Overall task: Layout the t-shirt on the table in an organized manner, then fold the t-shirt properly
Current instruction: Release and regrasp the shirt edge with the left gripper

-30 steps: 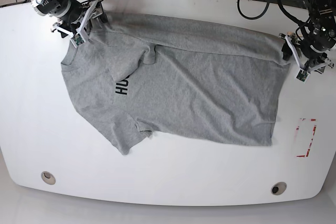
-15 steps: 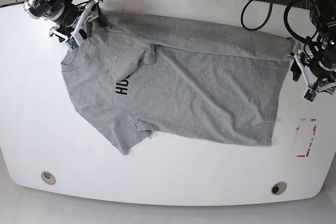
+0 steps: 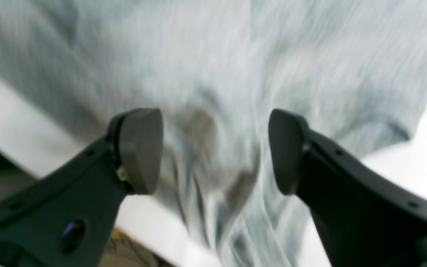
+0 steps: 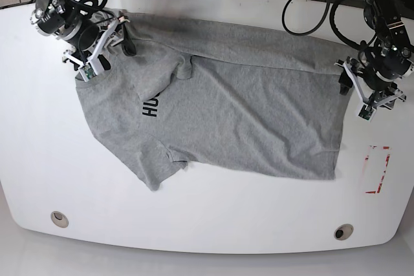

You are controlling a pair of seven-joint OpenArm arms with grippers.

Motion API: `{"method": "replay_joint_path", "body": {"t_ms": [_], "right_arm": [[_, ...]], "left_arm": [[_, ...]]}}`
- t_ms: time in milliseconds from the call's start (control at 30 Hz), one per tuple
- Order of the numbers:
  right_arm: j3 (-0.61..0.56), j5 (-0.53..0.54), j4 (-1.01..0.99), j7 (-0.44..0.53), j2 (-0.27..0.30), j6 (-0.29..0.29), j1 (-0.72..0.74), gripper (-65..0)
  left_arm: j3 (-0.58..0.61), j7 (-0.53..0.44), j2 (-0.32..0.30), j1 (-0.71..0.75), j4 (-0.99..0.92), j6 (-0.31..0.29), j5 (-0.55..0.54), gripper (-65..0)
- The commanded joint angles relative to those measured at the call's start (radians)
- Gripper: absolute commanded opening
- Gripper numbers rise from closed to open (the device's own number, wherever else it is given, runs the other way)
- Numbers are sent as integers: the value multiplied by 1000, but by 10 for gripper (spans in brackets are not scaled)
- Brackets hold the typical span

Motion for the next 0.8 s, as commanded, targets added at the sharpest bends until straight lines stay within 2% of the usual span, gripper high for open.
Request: {"method": "replay_joint_path", "body": {"t_ms": [0,67,133,300,433,567,767], "right_arm": [[2,18,14,14,-8,2,3,-228],[2,18,14,14,-18,2,1,-233],[2,18,14,14,-28,2,-2,-265],[2,-14,-16,14,-38,2,-5,-463],[2,-113,-53,17,-65,2,0,-595],[1,-208,-76,23,-77,2,1,-593],[1,-306,-147,84,-77,2,1,-585]], "left_arm": [[-10,-15,-16,-6,20,5,3,-257],[-13,-17,3,-3,19,5,5,-278],[-14,-20,16,4,14,5,9,-322],[-14,-106,17,60,9,5,11,-444],[-6,-164,16,93,-33,5,23,-508],[-5,-177,17,86,-103,5,61,-528],[-5,-207,17,80,-184,5,86,-528]]}}
